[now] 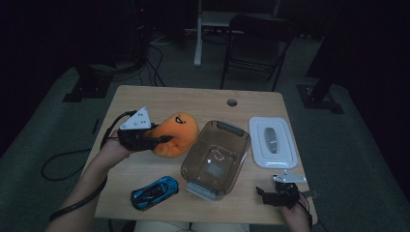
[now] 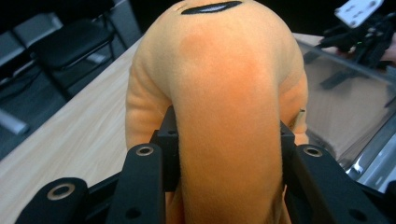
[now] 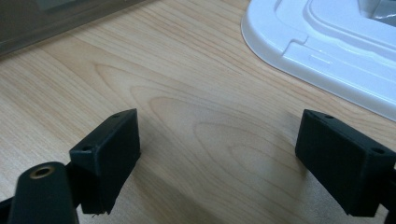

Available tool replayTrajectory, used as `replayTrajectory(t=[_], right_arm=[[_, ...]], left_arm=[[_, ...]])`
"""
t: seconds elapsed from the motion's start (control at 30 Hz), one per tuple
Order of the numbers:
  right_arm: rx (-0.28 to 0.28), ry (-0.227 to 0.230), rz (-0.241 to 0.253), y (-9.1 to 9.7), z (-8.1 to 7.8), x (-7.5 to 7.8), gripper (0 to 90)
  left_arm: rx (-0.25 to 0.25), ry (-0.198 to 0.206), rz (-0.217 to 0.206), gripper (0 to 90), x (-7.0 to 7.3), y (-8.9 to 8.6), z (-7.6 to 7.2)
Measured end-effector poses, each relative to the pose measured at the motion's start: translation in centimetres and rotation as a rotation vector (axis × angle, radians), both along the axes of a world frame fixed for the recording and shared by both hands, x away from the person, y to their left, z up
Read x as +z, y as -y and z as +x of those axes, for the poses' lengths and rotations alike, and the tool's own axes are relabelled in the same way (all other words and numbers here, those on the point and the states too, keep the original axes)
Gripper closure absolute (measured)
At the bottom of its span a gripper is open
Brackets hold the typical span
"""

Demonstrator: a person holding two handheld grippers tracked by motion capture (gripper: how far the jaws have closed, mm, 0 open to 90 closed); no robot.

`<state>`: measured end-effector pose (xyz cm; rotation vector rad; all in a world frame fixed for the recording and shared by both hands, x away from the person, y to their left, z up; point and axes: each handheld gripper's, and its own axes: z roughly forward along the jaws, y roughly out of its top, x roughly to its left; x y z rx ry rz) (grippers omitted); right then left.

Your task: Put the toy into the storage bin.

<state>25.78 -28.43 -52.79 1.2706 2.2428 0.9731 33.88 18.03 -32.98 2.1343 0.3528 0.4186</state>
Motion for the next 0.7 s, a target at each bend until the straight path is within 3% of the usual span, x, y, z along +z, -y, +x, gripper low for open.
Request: replayTrajectory(t=[0.3, 0.7], right_arm=[[0.000, 0.000, 0.000, 0.0, 0.0, 0.0, 13.5], [0.000, 0.000, 0.000, 0.0, 0.0, 0.0, 13.5]], left_arm=[[-0.098, 0.014, 0.028, 62.1, 0.6, 4.0, 0.7], [-0.230, -0.028, 0.099, 61.9, -0.7, 9.2, 1.7]])
